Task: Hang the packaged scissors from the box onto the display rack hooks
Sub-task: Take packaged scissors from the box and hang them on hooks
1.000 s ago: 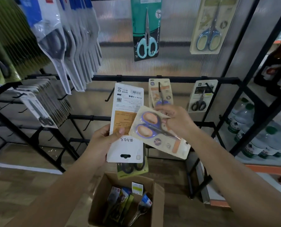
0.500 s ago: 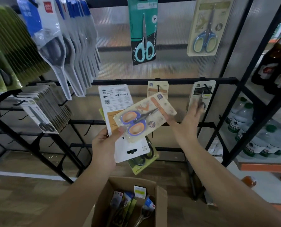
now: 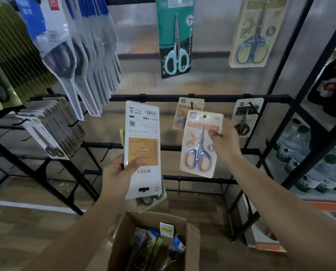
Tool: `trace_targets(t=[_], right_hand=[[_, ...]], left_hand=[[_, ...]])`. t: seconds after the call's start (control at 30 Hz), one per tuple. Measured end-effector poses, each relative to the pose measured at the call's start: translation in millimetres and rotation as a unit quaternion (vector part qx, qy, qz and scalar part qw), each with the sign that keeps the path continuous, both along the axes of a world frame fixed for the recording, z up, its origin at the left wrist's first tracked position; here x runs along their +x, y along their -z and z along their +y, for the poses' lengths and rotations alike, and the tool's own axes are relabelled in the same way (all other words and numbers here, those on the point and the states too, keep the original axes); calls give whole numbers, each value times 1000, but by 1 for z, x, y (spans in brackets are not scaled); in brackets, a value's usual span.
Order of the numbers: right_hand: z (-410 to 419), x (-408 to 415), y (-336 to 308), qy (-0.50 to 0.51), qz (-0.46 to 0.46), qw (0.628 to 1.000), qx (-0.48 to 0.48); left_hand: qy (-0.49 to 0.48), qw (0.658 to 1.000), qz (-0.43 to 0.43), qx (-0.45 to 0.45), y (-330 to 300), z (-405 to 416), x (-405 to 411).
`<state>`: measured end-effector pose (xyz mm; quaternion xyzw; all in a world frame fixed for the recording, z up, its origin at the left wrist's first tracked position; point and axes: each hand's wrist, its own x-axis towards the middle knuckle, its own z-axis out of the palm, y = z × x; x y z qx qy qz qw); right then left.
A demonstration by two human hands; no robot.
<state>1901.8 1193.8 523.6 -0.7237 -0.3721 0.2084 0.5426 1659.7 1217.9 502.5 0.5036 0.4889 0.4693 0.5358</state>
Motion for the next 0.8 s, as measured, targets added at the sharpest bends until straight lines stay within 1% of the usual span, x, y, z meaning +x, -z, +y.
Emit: trace_targets(t=[0.07,0.2,0.33,0.5,0.63,0.73,0.8], right_hand=[[10,0,4,-32,-36,998,-40],[34,3,10,-25,-25,996,-77],[46,8,23,-4,-8,998,-55],[51,5,28,-19,-52,998,-30],[67,6,34,-13,-59,998,-17],[80,14,36,5,-100,994,-37],[93,21,34,6,-130,988,-80]], left_hand=[[-2,1000,21,4,0,4,1],[9,999,40,16,-1,8,6],[20,999,45,23,0,14,6],[21,998,59,29,0,23,8],[18,998,59,17,2,31,9],[16,999,47,8,1,36,9],[18,999,39,3,0,37,10]])
